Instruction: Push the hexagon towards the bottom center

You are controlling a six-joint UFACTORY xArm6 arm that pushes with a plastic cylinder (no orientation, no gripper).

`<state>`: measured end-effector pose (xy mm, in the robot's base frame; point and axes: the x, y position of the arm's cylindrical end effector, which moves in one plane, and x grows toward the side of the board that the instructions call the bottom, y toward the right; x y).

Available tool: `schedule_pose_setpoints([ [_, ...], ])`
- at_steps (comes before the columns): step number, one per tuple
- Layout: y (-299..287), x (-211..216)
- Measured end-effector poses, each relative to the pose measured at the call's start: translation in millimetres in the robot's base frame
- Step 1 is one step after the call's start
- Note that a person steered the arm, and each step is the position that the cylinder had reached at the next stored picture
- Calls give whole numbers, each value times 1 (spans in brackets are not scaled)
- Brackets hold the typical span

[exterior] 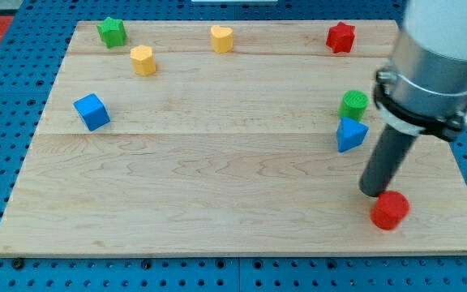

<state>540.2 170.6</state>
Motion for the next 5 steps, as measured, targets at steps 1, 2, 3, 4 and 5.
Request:
schedule_pose_setpoints([
  [1, -82, -65],
  [2, -149, -168],
  [3, -237, -250],
  [4, -323, -280],
  [5, -325, -246],
])
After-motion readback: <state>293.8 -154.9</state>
